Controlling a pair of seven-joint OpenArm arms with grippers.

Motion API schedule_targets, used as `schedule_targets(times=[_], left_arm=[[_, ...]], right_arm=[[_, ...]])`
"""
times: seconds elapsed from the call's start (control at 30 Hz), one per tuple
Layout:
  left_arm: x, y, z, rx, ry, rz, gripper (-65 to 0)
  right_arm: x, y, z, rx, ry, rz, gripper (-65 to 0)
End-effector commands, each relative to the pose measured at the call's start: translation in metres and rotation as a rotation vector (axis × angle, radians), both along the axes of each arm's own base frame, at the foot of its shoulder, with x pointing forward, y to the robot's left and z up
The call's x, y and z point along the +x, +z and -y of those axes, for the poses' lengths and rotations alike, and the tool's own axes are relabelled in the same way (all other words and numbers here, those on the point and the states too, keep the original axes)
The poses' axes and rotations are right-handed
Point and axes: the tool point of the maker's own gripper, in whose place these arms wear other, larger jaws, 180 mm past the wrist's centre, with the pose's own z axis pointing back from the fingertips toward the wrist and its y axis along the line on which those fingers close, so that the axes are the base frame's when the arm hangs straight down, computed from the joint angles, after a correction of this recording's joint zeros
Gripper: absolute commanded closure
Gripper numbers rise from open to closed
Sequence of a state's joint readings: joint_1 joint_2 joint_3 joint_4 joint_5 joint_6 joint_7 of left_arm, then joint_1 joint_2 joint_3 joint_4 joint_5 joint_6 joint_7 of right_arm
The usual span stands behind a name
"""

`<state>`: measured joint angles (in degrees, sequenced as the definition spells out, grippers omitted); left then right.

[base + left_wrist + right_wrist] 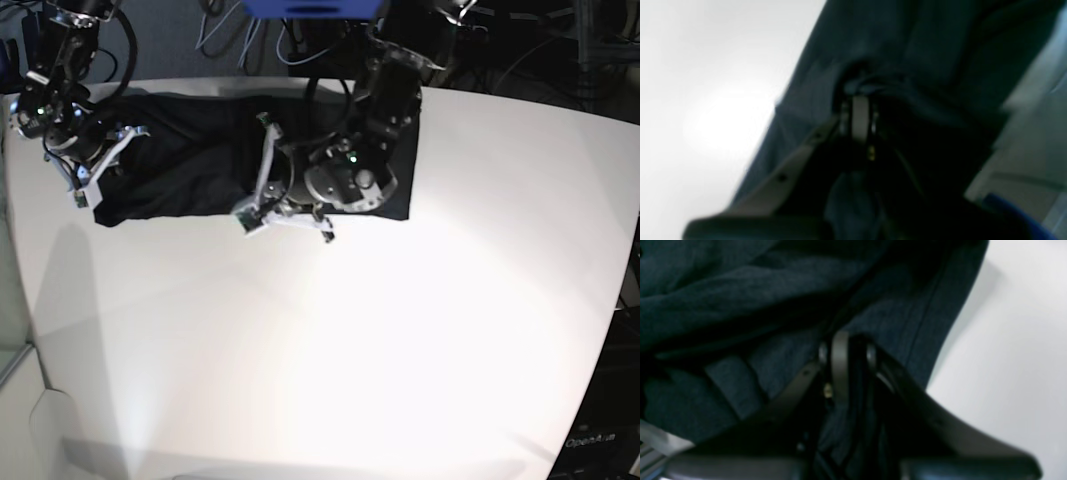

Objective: Fold the T-shirt properly
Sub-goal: 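Slide the left gripper back along the strip to the folded edge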

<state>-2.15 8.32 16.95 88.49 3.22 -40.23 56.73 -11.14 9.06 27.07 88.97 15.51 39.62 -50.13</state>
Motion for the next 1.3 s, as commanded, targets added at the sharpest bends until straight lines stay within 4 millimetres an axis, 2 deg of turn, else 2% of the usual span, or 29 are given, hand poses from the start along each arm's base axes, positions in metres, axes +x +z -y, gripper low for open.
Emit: schedule_targets(times=[0.0, 0.13, 0.33, 0.43, 0.53, 0.67, 0.73, 0.9, 1.0, 1.07, 1.17, 1.27], left_arm=[[0.013, 0.022, 0.011, -0.064, 0.001, 0.043, 0.0], [0.014, 0.038, 0.024, -0.154, -0.018, 0.027, 0.0], [0.016, 0.041, 0.023, -0.173, -0.014, 0.025, 0.0], [0.020, 0.026, -0.006, -0.121, 0.026, 0.015, 0.0], [0.019, 0.002, -0.049, -0.062, 0.102, -0.024, 0.0], [0.018, -0.005, -0.094, -0.013, 0.181, -0.016, 0.0], [0.015, -0.005, -0.109, 0.001, 0.208, -0.009, 0.0], [0.015, -0.010, -0.128, 0.029, 0.242, -0.012, 0.0], [0.010, -0.030, -0.138, 0.042, 0.275, -0.077, 0.0], [0.006, -0.042, -0.140, 0.042, 0.284, -0.121, 0.0], [0.012, -0.049, -0.140, 0.030, 0.292, -0.133, 0.0], [0.010, -0.058, -0.139, 0.019, 0.296, -0.157, 0.0]], right_arm=[[-0.018, -0.012, 0.004, -0.035, 0.019, -0.096, -5.2], [-0.018, -0.012, 0.004, -0.037, 0.019, -0.097, -5.2], [-0.018, -0.012, 0.004, -0.037, 0.019, -0.097, -5.2], [-0.018, -0.012, 0.004, -0.037, 0.019, -0.097, -5.2], [-0.017, -0.010, 0.008, -0.049, 0.023, -0.095, -5.2], [-0.011, -0.006, 0.009, -0.070, 0.058, -0.088, -5.2], [-0.010, -0.006, 0.008, -0.071, 0.063, -0.087, -5.2], [-0.003, -0.002, 0.009, -0.080, 0.075, -0.076, -5.2], [-0.002, -0.001, 0.009, -0.083, 0.076, -0.074, -5.2], [-0.001, 0.002, 0.013, -0.095, 0.078, -0.069, -5.2], [0.005, 0.013, 0.017, -0.123, 0.089, -0.042, -5.3], [0.013, 0.027, 0.017, -0.148, 0.098, 0.001, -8.2]])
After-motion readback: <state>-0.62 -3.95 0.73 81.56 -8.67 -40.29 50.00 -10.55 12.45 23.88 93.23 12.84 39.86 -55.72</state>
